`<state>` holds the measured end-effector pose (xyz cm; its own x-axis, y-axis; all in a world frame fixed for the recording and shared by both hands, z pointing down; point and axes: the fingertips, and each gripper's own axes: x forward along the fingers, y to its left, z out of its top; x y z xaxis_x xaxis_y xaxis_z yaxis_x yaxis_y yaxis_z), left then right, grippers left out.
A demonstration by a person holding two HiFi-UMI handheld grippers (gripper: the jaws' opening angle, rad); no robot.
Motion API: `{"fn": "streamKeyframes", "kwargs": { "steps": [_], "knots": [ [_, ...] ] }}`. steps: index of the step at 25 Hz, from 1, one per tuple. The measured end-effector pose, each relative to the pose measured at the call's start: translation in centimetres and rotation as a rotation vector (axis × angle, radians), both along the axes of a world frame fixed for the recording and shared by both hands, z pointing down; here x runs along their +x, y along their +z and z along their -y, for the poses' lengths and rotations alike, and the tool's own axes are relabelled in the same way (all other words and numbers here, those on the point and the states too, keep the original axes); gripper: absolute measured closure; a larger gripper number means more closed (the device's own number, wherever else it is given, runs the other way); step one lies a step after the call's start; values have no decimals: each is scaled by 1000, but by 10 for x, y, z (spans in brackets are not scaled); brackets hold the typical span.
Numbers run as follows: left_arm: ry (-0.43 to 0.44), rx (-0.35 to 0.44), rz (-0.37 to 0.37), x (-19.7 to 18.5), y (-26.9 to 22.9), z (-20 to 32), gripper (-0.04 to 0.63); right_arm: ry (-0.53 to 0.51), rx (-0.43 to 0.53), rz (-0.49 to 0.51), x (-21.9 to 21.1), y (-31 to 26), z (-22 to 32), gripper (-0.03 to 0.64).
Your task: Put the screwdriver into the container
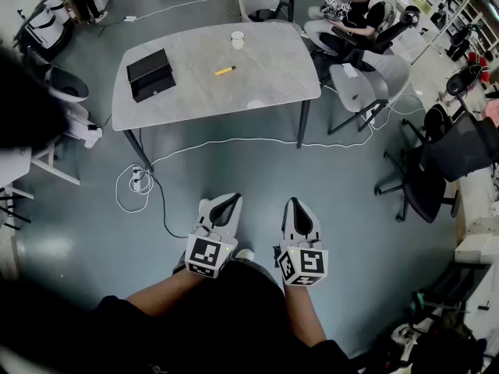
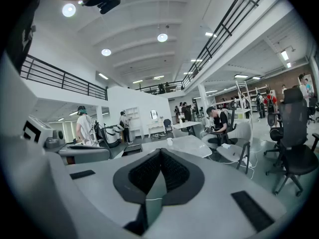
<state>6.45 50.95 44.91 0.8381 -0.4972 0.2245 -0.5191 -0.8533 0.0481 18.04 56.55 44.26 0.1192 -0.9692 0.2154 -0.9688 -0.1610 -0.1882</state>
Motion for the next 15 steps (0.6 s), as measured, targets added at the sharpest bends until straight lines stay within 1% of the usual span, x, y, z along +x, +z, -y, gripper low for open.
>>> {"fn": "streamKeyframes", "kwargs": {
  "steps": [4, 8, 11, 15],
  "knots": [
    [-27, 30, -20, -3, -7, -1, 578, -30, 5, -16, -6, -1, -2, 606],
    [-49, 29, -32, -11, -9, 10, 578, -60, 11, 14, -13, -2, 9, 606],
    [-68, 27, -42, -18, -8, 26, 578, -76, -10, -10, -19, -2, 25, 604],
    [-89, 32, -39, -30, -10, 64, 578, -100, -16, -47, -30, -7, 62, 604]
  ]
}}
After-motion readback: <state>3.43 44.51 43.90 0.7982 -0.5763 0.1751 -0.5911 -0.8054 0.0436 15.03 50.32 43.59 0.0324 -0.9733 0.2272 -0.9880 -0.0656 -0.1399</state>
